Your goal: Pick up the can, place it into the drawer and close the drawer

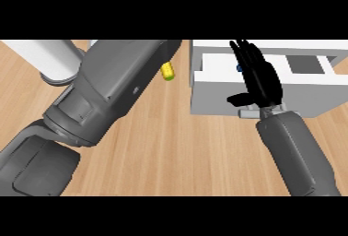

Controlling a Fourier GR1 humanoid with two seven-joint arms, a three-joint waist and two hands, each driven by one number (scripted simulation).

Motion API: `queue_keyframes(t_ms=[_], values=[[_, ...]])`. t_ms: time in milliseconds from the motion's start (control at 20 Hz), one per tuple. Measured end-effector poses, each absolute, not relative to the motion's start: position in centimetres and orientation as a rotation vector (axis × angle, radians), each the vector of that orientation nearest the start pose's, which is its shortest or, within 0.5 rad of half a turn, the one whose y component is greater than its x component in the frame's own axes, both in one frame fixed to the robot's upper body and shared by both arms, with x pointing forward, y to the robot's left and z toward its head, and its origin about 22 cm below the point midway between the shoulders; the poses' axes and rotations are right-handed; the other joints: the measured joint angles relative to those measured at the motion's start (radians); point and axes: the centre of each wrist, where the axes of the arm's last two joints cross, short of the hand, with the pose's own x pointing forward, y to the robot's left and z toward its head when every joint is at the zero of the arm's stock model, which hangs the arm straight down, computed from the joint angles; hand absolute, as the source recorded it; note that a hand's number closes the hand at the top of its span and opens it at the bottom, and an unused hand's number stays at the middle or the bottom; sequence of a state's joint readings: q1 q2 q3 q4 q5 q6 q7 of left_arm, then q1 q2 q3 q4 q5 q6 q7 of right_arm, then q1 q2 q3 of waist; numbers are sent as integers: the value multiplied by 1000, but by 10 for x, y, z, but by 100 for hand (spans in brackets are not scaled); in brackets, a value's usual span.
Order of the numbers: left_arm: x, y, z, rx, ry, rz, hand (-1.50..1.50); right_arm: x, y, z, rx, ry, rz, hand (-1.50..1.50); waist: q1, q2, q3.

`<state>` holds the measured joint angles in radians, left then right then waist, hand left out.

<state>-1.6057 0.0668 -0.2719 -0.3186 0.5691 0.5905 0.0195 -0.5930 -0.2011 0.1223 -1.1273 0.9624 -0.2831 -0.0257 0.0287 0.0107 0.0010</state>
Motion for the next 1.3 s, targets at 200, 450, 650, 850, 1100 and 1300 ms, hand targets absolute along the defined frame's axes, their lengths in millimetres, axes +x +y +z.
queue_keyframes(t_ms=[200,450,650,850,1100,1300], values=[[450,21,265,70,-1710,7,-150,392,-193,63,-1104,-1761,932,-150,11,-3,0],[453,39,262,80,-1708,11,-150,416,-191,66,-1198,-1767,874,-150,28,-2,0],[454,54,263,83,-1702,7,-150,429,-186,68,-1249,-1774,848,-150,41,-2,0],[453,65,264,79,-1706,-5,-150,444,-187,83,-1293,-1768,847,-150,57,1,-1],[451,80,260,76,-1700,-13,-150,453,-187,92,-1313,-1743,874,-150,68,4,1],[447,85,256,66,-1704,-27,-150,459,-188,99,-1306,-1734,893,-150,76,11,4]])
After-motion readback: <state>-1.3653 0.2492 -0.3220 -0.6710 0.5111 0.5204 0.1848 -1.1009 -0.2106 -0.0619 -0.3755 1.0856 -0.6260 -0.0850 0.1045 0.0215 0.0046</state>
